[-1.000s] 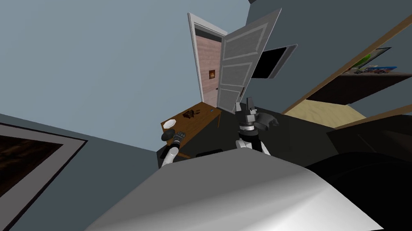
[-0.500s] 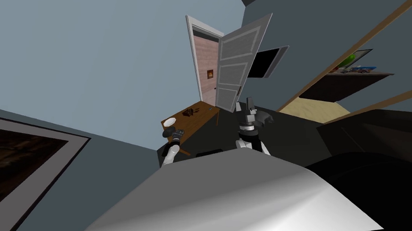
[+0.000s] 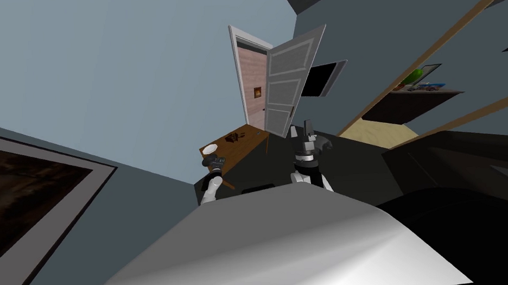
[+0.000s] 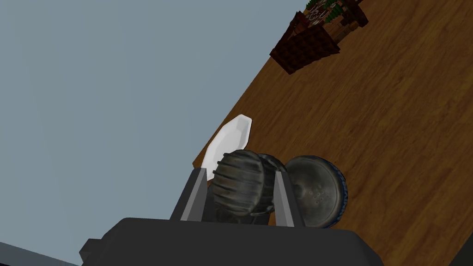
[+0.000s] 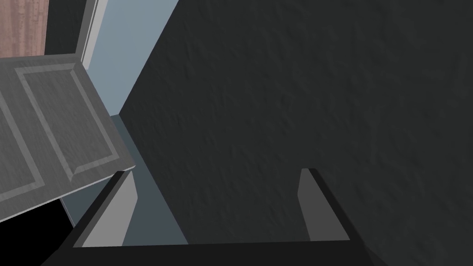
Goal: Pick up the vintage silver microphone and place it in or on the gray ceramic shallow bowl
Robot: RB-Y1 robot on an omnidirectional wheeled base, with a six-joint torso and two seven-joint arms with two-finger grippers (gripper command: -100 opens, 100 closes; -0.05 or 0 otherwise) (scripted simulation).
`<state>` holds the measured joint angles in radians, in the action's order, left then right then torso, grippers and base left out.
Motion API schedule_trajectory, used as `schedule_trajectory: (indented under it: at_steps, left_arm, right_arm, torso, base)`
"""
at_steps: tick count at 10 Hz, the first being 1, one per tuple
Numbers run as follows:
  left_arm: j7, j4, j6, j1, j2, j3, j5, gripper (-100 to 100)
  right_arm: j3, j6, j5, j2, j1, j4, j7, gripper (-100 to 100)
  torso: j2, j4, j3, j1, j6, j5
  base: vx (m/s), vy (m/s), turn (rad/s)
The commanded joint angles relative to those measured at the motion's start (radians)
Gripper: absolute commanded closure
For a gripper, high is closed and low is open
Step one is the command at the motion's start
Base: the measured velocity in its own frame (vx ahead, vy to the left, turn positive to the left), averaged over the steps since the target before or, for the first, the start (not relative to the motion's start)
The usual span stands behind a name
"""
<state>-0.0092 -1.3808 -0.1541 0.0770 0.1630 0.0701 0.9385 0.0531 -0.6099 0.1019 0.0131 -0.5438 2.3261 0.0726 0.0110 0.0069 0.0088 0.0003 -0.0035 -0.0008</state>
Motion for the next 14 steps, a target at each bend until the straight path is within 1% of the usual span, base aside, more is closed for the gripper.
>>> schedule_trajectory:
  at_steps: [1,2,3,5,8,9,12,14]
  left_arm:
    - [0.035,0.020,-0.050,-0.019,-0.003,0.002,0.000,100]
    - [0.059,0.037,-0.081,-0.032,-0.003,0.003,0.001,100]
    - [0.059,0.037,-0.086,-0.032,-0.003,0.003,0.001,100]
    - [0.104,0.074,-0.145,-0.055,-0.004,0.009,0.004,100]
    - [0.169,0.137,-0.222,-0.083,-0.007,0.027,0.013,100]
    - [0.169,0.137,-0.222,-0.083,-0.007,0.027,0.013,100]
    - [0.229,0.210,-0.285,-0.107,-0.012,0.055,0.024,100]
    - [0.267,0.264,-0.322,-0.120,-0.016,0.079,0.033,100]
  right_arm:
    - [0.000,0.000,0.000,0.000,0.000,0.000,0.000,0]
    - [0.000,0.000,0.000,0.000,0.000,0.000,0.000,0]
    - [0.000,0.000,0.000,0.000,0.000,0.000,0.000,0]
    - [0.000,0.000,0.000,0.000,0.000,0.000,0.000,0]
    - [0.000,0.000,0.000,0.000,0.000,0.000,0.000,0]
    - [0.000,0.000,0.000,0.000,0.000,0.000,0.000,0]
    - [0.000,0.000,0.000,0.000,0.000,0.000,0.000,0]
    - [0.000,0.000,0.000,0.000,0.000,0.000,0.000,0]
  torso:
    - [0.000,0.000,0.000,0.000,0.000,0.000]
    - [0.002,0.000,0.001,0.001,0.000,0.000]
    - [0.003,0.001,0.002,0.001,-0.001,0.000]
    - [0.000,0.000,0.000,0.002,0.000,0.000]
    - [-0.002,0.000,-0.001,0.003,-0.001,0.001]
    - [-0.004,0.000,-0.002,0.003,0.000,0.001]
    - [-0.007,-0.001,-0.003,0.003,0.000,0.001]
    - [-0.009,-0.001,-0.005,0.004,0.000,0.001]
  base:
    - [-0.114,0.031,-0.087]
    - [-0.117,0.040,-0.082]
    - [-0.070,0.036,-0.015]
    - [-0.052,0.041,-0.061]
    - [-0.027,0.054,-0.083]
    - [0.007,0.036,-0.024]
    - [0.028,0.056,-0.082]
    - [0.072,0.078,-0.096]
